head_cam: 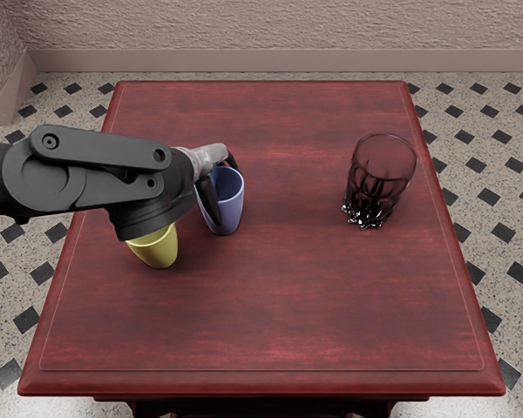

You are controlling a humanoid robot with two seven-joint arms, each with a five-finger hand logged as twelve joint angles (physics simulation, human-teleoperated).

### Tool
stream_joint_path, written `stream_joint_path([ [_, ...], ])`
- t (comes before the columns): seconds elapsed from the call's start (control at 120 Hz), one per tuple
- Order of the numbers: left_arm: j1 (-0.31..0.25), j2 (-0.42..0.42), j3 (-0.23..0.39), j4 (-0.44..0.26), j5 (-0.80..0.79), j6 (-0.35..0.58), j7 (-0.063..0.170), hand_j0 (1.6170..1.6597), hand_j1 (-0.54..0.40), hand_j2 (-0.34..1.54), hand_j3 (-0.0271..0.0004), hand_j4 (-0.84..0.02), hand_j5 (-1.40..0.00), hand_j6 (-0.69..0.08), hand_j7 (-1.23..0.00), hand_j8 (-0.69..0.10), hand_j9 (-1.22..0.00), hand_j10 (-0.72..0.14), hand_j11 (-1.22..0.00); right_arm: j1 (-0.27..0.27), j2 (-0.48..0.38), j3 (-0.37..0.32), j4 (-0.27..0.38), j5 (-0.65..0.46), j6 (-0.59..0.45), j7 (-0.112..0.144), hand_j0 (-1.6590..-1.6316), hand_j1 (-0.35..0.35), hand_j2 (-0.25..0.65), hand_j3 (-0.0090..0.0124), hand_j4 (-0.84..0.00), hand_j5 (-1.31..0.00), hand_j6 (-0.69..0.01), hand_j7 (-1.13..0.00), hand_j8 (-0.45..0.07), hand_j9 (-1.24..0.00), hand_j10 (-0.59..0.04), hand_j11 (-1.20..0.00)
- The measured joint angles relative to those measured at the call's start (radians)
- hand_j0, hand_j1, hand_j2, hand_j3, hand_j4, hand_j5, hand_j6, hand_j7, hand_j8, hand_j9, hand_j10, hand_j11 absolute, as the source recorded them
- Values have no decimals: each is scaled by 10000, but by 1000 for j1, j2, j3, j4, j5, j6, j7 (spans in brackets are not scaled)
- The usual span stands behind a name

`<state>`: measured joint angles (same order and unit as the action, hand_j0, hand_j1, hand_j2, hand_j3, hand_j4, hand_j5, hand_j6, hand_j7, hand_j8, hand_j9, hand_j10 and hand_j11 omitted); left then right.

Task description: Pick up cup and place in cup with left hand

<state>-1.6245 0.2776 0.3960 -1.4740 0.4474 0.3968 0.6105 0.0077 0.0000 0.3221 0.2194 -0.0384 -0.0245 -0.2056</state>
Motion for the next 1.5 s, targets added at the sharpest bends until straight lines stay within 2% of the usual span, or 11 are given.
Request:
stream_joint_path([
  [0.058, 1, 0, 0, 0, 1, -1, 0, 16560, -1108, 997, 0, -4351, -5591, -2999, -5626, -3085, -5697, -4208, -5704, 0, 0, 0, 0, 0, 0, 0, -16581, -3115, -64, 0, -312, -405, -311, -405, -311, -405, -312, -405],
  [0.317, -19, 3, -1, 4, -2, -16, 0, 16539, -1378, 1262, 0, -3871, -6215, -2585, -6231, -2662, -6318, -4378, -6352, 0, 0, 0, 0, 0, 0, 0, -16581, -3116, -64, 0, -311, -404, -310, -404, -310, -404, -311, -404],
  [0.592, -87, 29, -7, 25, -44, -77, 0, 16521, -1619, 1404, 0, -3480, -6761, -2240, -6521, -2343, -6598, -4060, -6661, 0, 0, 0, 2, 0, 0, 0, -16581, -3117, -64, 0, -311, -404, -310, -404, -310, -404, -310, -404],
  [0.667, -92, 48, -9, 32, -55, -97, 0, 16518, -1602, 1387, 0, -3398, -6912, -2167, -6626, -2300, -6662, -4090, -6748, 0, 0, 0, 2, 0, 0, 0, -16581, -3117, -64, 0, -311, -404, -310, -404, -310, -404, -310, -404],
  [0.858, -158, 102, -14, 37, -96, -147, 0, 16496, -1975, 2348, 0, -3247, -7255, -2049, -6828, -2173, -6925, -3877, -7065, 1, 0, 0, 4, 0, 0, 0, -16581, -3117, -64, 0, -310, -404, -310, -404, -310, -404, -310, -404],
  [0.95, -172, 127, -19, 35, -117, -178, 0, 16499, -1614, 1926, 0, -3399, -7263, -2235, -6811, -2304, -6928, -4094, -7061, 2, 0, 0, 4, 0, 0, 0, -16581, -3117, -64, 0, -310, -404, -309, -404, -310, -404, -310, -404],
  [1.05, -199, 150, -23, 33, -149, -216, 0, 16502, -1778, 1893, 0, -3414, -7391, -2265, -6937, -2332, -7074, -4139, -7210, 3, 0, 0, 4, 0, 0, 0, -16581, -3117, -64, 0, -310, -404, -310, -404, -310, -404, -310, -404],
  [1.117, -205, 152, -24, 32, -162, -233, 1, 16499, -1664, 1809, 0, -3397, -7494, -2240, -7037, -2318, -7157, -4126, -7285, 3, 0, 0, 4, 0, 0, 0, -16581, -3116, -64, 0, -311, -404, -310, -405, -310, -405, -311, -405],
  [1.5, -252, 312, -23, 6, -231, -371, 1, 16501, -1538, 1492, 0, -3444, -7674, -2091, -7306, -2396, -7335, -4147, -7436, 8, 0, 0, 5, 0, 0, -1, -16581, -3116, -64, 0, -310, -404, -309, -405, -310, -404, -310, -404],
])
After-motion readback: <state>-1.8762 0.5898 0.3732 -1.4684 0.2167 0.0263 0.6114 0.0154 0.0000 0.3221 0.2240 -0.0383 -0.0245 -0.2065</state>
